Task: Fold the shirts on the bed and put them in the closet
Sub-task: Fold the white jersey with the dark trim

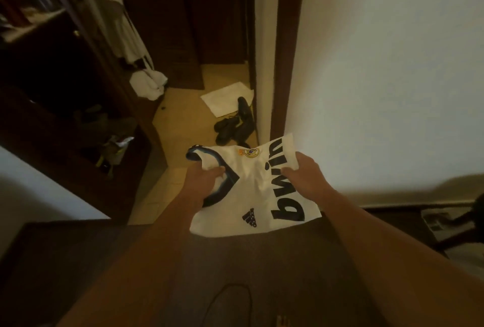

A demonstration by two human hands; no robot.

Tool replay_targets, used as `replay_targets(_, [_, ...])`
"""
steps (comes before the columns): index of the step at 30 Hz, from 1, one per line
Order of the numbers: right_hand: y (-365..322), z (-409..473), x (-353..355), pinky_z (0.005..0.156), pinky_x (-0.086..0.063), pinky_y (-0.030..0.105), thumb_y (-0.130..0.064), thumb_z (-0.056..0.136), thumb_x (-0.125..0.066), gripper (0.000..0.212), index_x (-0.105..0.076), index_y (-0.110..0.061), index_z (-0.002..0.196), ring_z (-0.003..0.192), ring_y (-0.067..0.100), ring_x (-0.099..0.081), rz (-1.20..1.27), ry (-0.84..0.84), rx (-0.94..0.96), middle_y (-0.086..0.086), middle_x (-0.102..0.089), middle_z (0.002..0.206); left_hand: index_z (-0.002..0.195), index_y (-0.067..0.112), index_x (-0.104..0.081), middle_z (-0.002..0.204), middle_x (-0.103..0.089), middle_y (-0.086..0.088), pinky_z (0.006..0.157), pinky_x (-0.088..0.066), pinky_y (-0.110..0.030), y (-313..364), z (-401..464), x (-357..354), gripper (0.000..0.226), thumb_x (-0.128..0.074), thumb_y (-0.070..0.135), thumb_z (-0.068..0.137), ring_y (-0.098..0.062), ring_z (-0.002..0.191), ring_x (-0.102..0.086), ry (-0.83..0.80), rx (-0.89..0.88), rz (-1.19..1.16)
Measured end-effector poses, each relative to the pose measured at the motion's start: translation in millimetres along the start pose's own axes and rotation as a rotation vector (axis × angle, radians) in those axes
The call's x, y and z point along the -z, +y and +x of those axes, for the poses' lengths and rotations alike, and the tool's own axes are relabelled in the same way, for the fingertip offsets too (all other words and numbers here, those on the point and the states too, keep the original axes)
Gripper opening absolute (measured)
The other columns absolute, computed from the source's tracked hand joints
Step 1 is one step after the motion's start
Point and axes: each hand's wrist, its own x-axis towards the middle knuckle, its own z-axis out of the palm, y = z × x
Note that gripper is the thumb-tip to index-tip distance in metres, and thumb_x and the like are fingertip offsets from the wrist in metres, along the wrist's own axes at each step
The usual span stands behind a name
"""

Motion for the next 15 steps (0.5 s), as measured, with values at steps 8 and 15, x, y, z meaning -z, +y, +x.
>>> replay_targets(8, [-60.1, 111.8, -41.1, 0.09, -0.055, 0.042, -0.021, 0.095, -0.065, 0.035, -0.057, -0.021, 0.129, 0.102, 0.023, -0.065, 0.005, -0.159, 0.06, 0.0, -0.067, 0.114, 0.11, 0.008, -0.07, 0.103, -0.073, -0.015, 0.094, -0.055, -0.053, 14.8, 85.8, 38.4, 0.025, -0.078, 0.017, 0.088, -0.035, 0.096, -0.069, 0.219, 0.091, -0.073])
replay_targets(15, [-121.4, 207.4, -102.2, 0.084, -0.048, 0.035, -0.013, 0.096, -0.06, 0.032, -0.059, -0.019, 0.128, 0.099, 0.022, -0.062, -0.041, -0.19, 0.115, 0.001, -0.064, 0.111, 0.106, 0.004, -0.072, 0.102, -0.073, -0.02, 0.091, -0.055, -0.05, 38.1, 187.7, 89.0, 0.019, -0.075, 0.01, 0.088, -0.037, 0.094, -0.07, 0.253, 0.119, -0.167])
